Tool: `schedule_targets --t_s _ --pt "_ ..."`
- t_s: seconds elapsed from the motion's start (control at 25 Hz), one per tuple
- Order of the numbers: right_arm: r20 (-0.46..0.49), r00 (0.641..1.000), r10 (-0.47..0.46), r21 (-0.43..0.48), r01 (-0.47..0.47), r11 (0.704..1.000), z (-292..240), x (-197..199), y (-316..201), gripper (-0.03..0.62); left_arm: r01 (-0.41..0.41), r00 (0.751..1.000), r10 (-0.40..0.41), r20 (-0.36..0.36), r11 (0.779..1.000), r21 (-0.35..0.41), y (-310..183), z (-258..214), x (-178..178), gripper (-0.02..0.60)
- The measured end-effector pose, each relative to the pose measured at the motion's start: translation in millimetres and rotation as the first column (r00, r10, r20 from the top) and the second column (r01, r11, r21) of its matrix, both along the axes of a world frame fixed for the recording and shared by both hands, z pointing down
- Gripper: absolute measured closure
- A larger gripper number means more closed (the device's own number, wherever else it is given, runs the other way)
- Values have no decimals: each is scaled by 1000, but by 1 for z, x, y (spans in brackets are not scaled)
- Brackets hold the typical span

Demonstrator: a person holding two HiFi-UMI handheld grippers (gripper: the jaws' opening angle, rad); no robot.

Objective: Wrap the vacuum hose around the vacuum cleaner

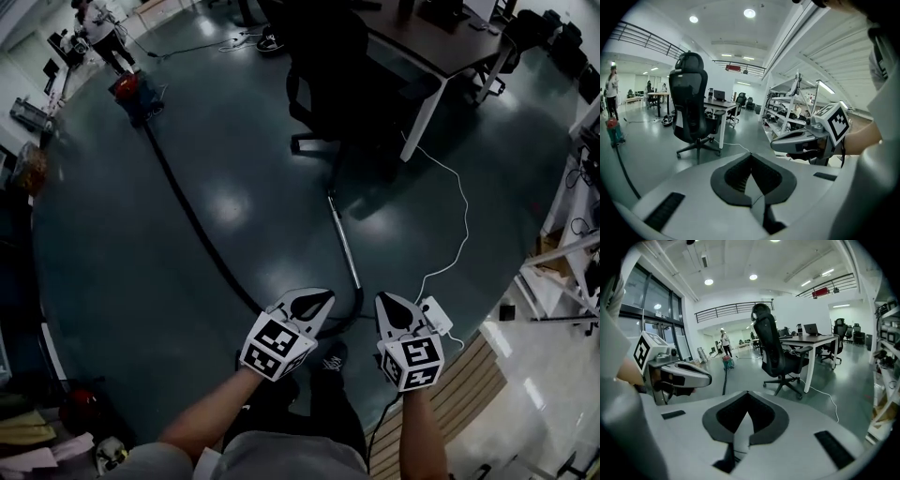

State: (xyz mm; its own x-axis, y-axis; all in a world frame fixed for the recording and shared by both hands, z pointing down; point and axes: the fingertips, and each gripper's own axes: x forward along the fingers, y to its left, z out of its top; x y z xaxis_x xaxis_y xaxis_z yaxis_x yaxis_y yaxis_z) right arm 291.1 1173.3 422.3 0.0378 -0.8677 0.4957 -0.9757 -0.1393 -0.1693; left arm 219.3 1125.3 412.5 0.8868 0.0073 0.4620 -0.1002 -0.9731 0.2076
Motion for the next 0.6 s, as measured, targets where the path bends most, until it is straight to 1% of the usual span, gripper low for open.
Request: schedule_targets --t_s 0.16,0.36,0.48,0.6 --pt "56 998 23 -84 -18 996 65 9 -11 591 -11 997 13 75 999 -31 -21 62 11 574" --pt "101 993 66 -194 -46 980 171 26 -31 589 -52 988 61 142 996 -66 -52 163 30 574" --pt "110 988 106 -231 -79 970 242 41 -46 589 -77 982 89 166 994 -75 -67 222 41 574" --pt "99 987 130 -263 -100 960 319 48 -57 589 -112 975 123 186 991 -71 -74 290 41 574"
